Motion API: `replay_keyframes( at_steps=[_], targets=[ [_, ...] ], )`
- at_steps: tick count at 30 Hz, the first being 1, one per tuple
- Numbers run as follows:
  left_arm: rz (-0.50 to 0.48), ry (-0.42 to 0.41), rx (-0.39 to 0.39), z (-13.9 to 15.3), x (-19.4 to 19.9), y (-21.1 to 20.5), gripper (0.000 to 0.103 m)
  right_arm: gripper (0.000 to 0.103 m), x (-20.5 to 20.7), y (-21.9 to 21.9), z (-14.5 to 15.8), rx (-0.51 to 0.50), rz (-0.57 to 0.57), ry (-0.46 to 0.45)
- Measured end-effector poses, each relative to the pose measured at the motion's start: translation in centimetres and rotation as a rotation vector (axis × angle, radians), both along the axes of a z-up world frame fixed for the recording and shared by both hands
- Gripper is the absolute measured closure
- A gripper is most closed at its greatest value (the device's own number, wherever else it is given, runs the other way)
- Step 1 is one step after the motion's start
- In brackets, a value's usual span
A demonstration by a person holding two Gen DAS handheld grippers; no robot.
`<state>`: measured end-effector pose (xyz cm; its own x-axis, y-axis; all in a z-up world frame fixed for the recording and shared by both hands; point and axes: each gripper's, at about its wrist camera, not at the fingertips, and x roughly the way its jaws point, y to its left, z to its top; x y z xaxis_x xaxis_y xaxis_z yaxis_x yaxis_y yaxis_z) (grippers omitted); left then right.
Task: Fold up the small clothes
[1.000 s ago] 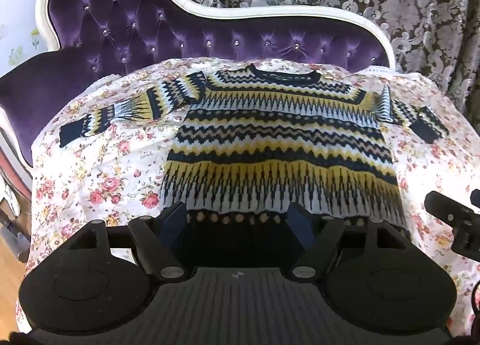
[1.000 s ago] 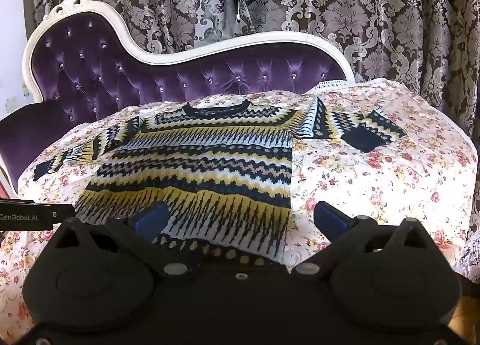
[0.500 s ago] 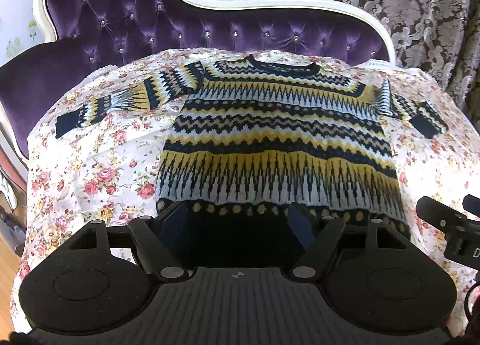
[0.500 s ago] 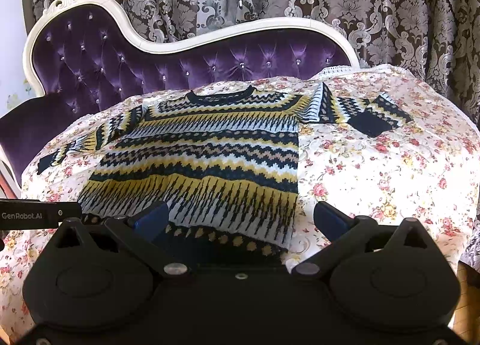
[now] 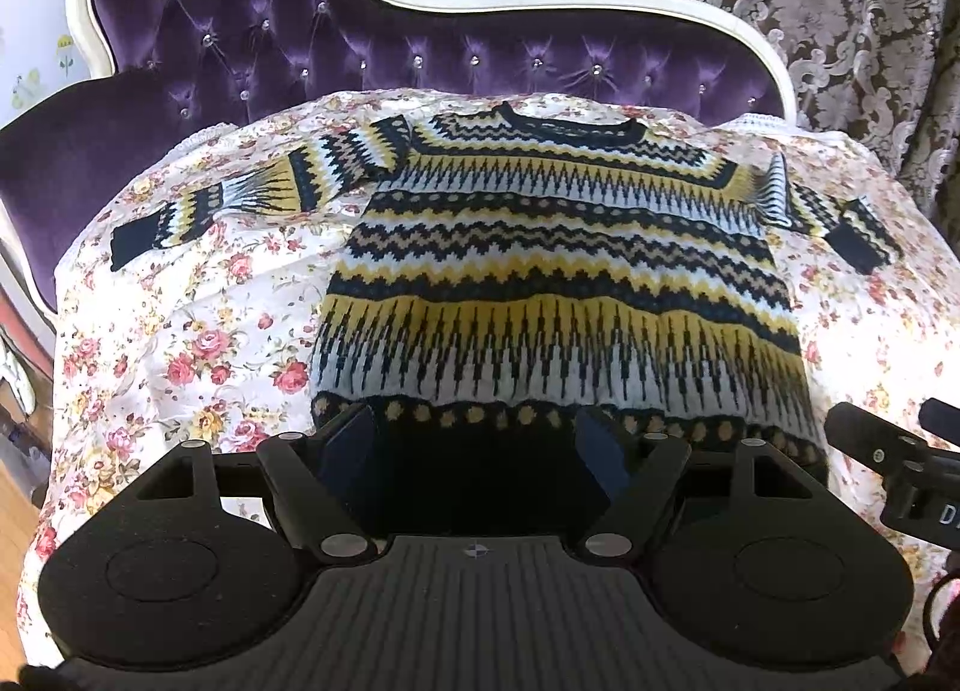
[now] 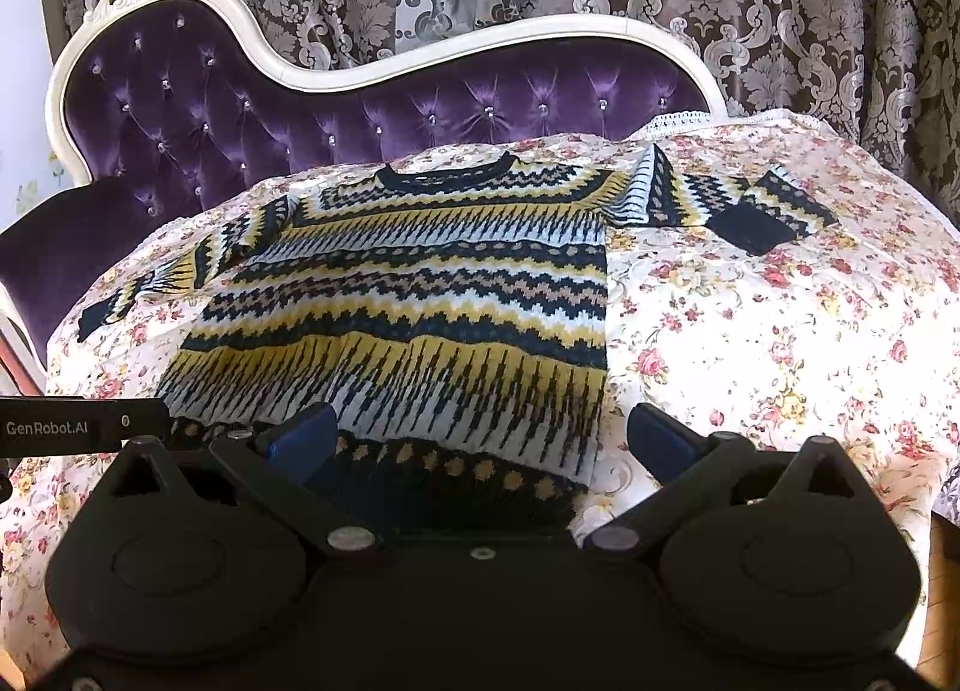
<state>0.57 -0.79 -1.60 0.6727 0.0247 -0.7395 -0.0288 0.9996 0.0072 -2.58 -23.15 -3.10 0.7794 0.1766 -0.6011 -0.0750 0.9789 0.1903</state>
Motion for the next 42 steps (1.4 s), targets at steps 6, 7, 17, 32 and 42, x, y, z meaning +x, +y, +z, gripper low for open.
replay_keyframes(
  at_steps=[6,7,17,32,42],
  targets=[
    [0.005,-0.002,0.008,-0.2,0.1,0.1,0.03,0.001,0.0,0.1,0.0,0.0,0.003,-0.001],
    [0.006,-0.001,0.007,-0.2,0.1,0.0,0.03,0.001,0.0,0.1,0.0,0.0,0.004,0.0],
    [0.003,0.002,0.013,-0.3,0.1,0.1,0.03,0.001,0.0,0.2,-0.1,0.004,0.009,0.007],
    [-0.011,-0.001,-0.002,-0.1,0.6,0.3,0.03,0.001,0.8,-0.1,-0.4,0.045,0.037,0.03],
    [-0.066,-0.088,-0.003,2.1,3.8,0.0,0.03,0.001,4.2,-2.3,0.6,0.062,0.015,0.0]
  ],
)
